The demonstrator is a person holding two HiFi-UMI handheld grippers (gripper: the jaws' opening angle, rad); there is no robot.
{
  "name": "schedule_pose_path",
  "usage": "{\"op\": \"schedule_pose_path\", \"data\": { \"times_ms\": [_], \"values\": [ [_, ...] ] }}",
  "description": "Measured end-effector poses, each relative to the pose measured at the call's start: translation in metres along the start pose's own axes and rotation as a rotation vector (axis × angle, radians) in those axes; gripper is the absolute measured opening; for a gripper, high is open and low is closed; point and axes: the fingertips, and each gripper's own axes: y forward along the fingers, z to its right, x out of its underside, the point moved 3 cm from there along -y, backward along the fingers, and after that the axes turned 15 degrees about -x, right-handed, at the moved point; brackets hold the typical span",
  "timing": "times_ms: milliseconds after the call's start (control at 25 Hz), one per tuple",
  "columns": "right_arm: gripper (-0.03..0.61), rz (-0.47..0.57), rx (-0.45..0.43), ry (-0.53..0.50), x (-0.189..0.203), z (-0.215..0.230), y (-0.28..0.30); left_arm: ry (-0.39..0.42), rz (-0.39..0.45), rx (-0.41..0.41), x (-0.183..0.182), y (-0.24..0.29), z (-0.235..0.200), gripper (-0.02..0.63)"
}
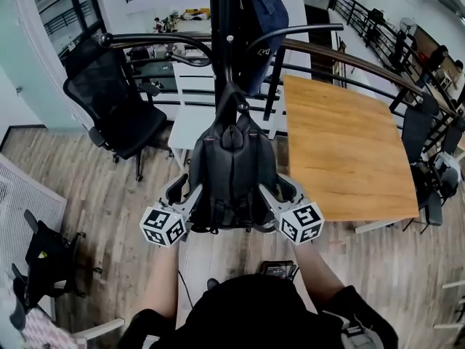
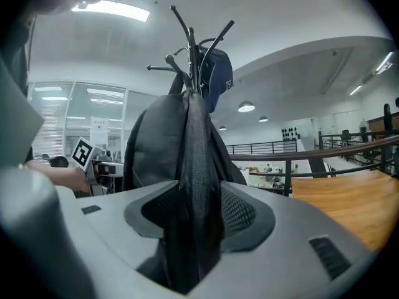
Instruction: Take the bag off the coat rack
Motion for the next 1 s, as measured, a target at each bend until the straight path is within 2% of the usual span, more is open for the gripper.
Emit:
{"op": "schedule_pose_path", "data": {
  "times_ms": [240,360,520,720,1000],
  "values": [
    [0.198,0.008,0.02,-0.019,-0.003,0.001,0.0,0.009,0.0,-0.058,-0.002,0.004,0.005,0.208],
    [0.186,0.018,0.023,-0.01,0.0,0.001,0.003,0.001,-0.009,-0.041,0.0,0.006,0.009,0.162],
    [0.163,0.015,0.009,0.0,0.005,-0.003,0.005,-0.002,-0.029,-0.022,0.005,0.007,0.01,0.141],
    [0.144,0.023,0.006,-0.006,0.003,-0.002,0.006,-0.003,0.009,-0.013,0.004,0.012,0.011,0.141],
    [0.086,0.063,-0.016,0.027,0.003,-0.002,0.003,-0.046,0.035,0.019,0.006,0.009,0.016,0.083]
  ]
}}
